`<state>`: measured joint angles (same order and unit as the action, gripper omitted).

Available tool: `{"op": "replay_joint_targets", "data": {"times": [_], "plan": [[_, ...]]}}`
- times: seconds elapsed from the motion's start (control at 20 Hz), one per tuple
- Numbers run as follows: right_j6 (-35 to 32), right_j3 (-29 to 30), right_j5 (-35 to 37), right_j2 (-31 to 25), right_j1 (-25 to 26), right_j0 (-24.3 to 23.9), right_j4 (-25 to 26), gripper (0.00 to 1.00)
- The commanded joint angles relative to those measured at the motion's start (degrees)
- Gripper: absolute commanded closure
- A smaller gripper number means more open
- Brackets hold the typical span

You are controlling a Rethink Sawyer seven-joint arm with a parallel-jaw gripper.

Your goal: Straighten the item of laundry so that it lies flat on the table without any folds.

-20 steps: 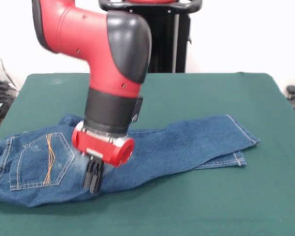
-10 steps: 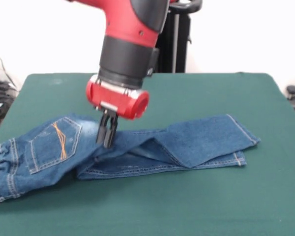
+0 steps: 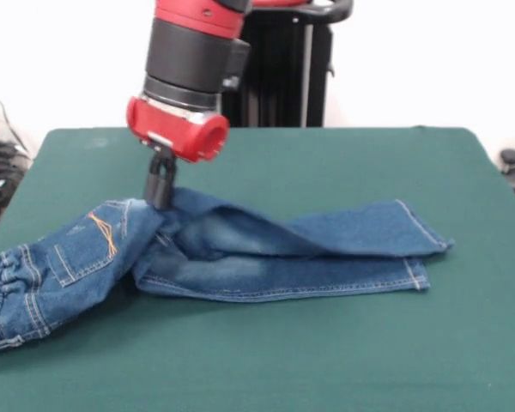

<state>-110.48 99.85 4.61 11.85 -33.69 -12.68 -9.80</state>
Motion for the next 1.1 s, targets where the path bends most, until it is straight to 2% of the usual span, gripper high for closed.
{"op": "replay_joint_targets", "data": {"times": [0.05,0.25,0.4,0.75,1.1], "plan": [[-4.92,12.43,0.91,-8.07,-1.48,-7.75,5.14,1.00],[-2.45,14.49,0.68,-11.01,-3.27,-14.00,8.92,1.00],[-3.68,15.18,-0.24,-12.16,-3.16,-15.58,10.86,1.00],[-7.69,16.32,-2.10,-13.15,-2.51,-15.62,11.82,1.00],[-14.73,20.12,-7.08,-12.72,-1.64,-12.56,8.12,1.00]]}}
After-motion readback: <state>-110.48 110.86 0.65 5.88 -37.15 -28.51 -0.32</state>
